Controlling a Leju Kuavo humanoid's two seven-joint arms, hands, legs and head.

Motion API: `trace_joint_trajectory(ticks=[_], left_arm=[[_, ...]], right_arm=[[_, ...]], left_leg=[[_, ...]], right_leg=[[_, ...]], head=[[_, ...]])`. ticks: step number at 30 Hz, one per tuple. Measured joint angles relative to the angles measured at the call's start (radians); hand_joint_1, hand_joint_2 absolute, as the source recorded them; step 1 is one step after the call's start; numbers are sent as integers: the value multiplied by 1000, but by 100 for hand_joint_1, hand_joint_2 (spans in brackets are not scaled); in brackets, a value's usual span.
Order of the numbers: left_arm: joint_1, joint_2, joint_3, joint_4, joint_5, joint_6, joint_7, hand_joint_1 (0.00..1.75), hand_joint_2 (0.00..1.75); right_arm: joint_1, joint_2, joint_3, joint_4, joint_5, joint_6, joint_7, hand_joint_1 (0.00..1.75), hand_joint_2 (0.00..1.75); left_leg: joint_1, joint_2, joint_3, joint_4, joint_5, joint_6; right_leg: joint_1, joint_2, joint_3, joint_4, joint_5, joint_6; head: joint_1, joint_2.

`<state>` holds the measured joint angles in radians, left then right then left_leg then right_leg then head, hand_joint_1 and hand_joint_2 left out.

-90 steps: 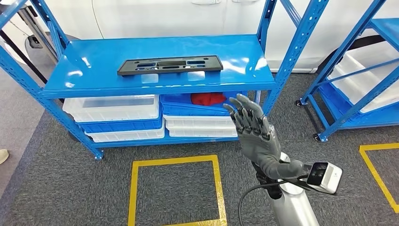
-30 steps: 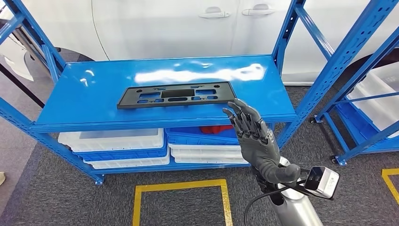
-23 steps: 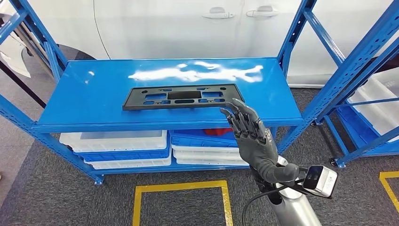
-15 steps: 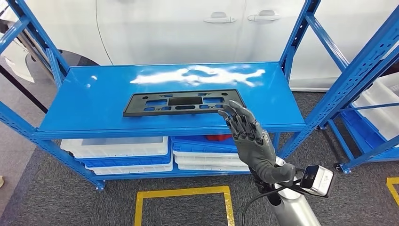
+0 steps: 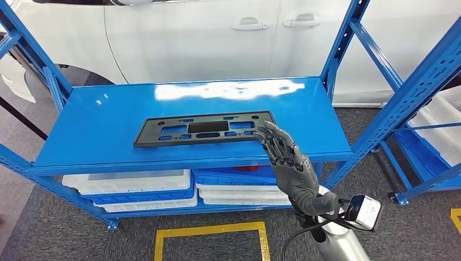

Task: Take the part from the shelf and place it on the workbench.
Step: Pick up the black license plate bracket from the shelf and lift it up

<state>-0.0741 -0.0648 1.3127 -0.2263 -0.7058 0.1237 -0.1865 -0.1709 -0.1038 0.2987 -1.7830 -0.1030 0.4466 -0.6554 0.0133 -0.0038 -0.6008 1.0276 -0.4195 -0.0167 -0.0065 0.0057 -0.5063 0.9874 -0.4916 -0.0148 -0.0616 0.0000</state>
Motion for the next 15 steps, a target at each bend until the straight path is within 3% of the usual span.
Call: trace_joint_trajectory(ticks=[4, 6, 9, 10, 11, 12, 14, 15], left_arm=[[1, 0, 0, 0, 1, 0, -1, 0, 0], [1, 0, 0, 0, 1, 0, -3, 0, 0], [0, 0, 0, 0, 2, -2, -7, 0, 0], [1, 0, 0, 0, 2, -2, -9, 0, 0], [2, 0, 0, 0, 2, -3, -10, 0, 0], [3, 0, 0, 0, 2, -4, -11, 0, 0], [5, -2, 0, 0, 2, -7, -13, 0, 0], [5, -4, 0, 0, 2, -8, -14, 0, 0]], right_arm=[[-5, -3, 0, 3, 11, -1, 0, 0, 0], [-13, -6, 1, 7, 17, -6, 0, 0, 0], [-17, -10, 1, 24, 36, -21, 0, 0, 0], [-16, -10, 2, 32, 43, -26, 0, 0, 0], [-15, -10, 3, 40, 48, -30, 0, 0, 0], [-14, -11, 3, 47, 51, -33, 0, 0, 0], [-16, -11, 5, 57, 57, -39, 0, 0, 0], [-16, -12, 5, 61, 61, -42, 0, 0, 0]], left_leg=[[-4, -2, 13, -27, -6, 24], [-1, -2, 22, -34, -9, 37], [-3, -2, 34, -36, -20, 48], [-3, -2, 40, -36, -26, 49], [-4, -3, 46, -35, -31, 49], [-5, -4, 55, -35, -36, 48], [-5, -6, 73, -36, -50, 44], [-7, -6, 79, -35, -56, 40]], right_leg=[[1, 1, 4, 1, -14, 23], [-2, 0, -18, 52, -42, 33], [-5, -1, -140, 259, -115, 42], [-6, -1, -177, 307, -119, 43], [-6, -1, -194, 316, -100, 42], [-6, -1, -193, 287, -64, 40], [-4, -1, -143, 146, 30, 30], [0, -1, -119, 84, 59, 23]], head=[[0, 0], [0, 0], [0, 0], [0, 0], [0, 0], [0, 0], [0, 0], [0, 0]])
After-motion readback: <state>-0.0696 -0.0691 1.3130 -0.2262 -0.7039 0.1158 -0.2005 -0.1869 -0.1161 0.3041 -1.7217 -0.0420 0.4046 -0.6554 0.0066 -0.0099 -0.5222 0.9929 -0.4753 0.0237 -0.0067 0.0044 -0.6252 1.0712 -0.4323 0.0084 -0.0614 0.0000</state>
